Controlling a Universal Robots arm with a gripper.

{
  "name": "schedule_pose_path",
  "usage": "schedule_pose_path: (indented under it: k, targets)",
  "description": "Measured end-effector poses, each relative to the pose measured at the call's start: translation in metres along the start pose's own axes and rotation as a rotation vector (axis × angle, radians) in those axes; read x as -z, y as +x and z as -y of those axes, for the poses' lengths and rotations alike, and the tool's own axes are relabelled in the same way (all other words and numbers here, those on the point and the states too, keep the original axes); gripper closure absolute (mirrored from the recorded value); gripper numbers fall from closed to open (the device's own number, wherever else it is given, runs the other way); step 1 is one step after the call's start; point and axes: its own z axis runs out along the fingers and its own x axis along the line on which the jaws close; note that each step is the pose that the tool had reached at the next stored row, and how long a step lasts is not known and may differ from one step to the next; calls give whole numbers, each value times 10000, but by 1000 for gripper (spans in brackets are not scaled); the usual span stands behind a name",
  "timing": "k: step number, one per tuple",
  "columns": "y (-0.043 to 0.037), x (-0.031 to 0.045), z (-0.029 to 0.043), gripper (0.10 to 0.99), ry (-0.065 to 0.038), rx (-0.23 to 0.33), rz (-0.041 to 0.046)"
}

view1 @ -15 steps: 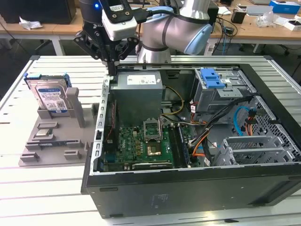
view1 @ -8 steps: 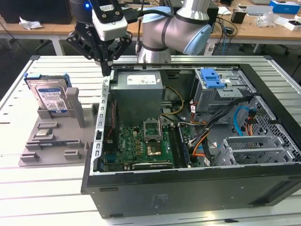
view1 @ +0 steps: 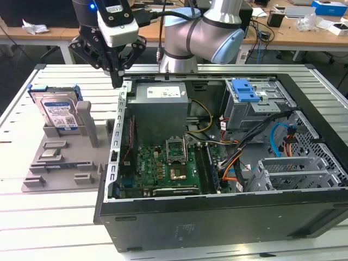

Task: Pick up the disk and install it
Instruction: 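Reach for the disk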

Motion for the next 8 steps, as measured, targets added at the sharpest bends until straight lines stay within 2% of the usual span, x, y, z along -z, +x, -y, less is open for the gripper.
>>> schedule_pose_path:
  k: [8]
  targets:
    - [129, 4, 10, 980, 0, 0, 0]
